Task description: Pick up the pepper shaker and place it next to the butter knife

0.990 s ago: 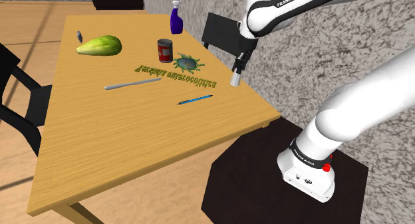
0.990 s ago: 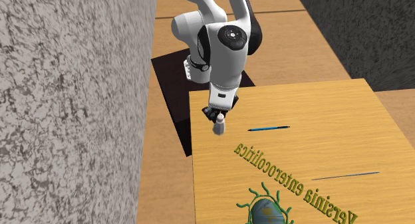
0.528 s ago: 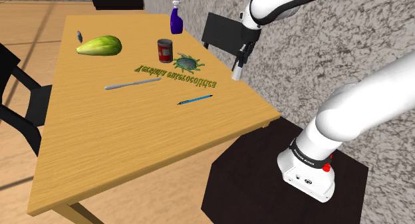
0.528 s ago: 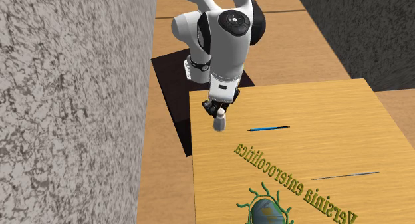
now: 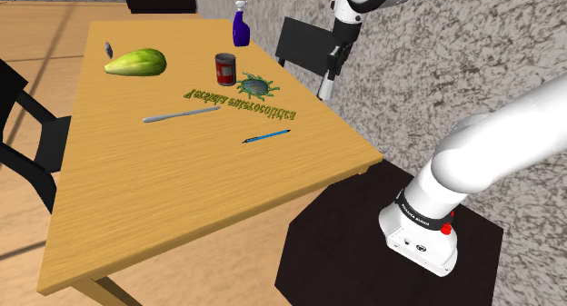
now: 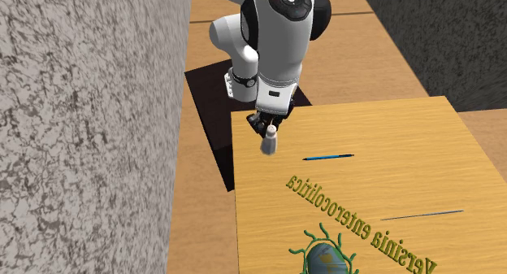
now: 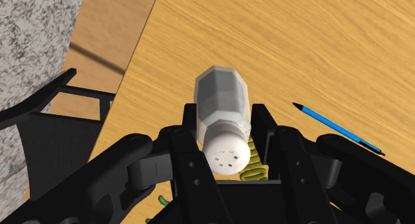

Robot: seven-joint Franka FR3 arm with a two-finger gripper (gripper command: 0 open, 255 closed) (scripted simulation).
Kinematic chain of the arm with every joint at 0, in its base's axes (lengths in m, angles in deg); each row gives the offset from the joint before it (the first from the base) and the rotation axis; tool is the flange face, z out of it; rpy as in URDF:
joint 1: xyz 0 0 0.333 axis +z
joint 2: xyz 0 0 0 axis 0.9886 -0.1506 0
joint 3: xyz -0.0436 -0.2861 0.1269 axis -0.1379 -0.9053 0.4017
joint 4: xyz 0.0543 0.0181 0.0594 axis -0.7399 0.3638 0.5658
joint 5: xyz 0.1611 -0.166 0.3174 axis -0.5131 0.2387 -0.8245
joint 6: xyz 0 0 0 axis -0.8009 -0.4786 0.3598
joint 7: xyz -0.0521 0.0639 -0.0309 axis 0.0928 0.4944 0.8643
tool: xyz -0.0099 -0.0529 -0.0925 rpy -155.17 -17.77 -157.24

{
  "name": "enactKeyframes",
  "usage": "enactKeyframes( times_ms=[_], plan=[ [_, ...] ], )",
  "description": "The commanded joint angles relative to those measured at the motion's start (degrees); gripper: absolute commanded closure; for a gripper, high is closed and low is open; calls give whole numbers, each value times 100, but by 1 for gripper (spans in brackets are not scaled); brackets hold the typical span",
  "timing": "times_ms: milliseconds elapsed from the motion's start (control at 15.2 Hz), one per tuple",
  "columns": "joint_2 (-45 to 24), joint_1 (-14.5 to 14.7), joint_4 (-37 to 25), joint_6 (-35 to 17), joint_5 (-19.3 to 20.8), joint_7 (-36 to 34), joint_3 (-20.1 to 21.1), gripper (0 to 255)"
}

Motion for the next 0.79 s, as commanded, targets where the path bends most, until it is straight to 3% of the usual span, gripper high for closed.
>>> enactKeyframes(
  times_ms=[0, 726],
  plan=[
    [62, 1, -117, 180, -6, 11, 8, 255],
    [104, 71, -789, 905, -85, -80, 143, 255]
  ],
)
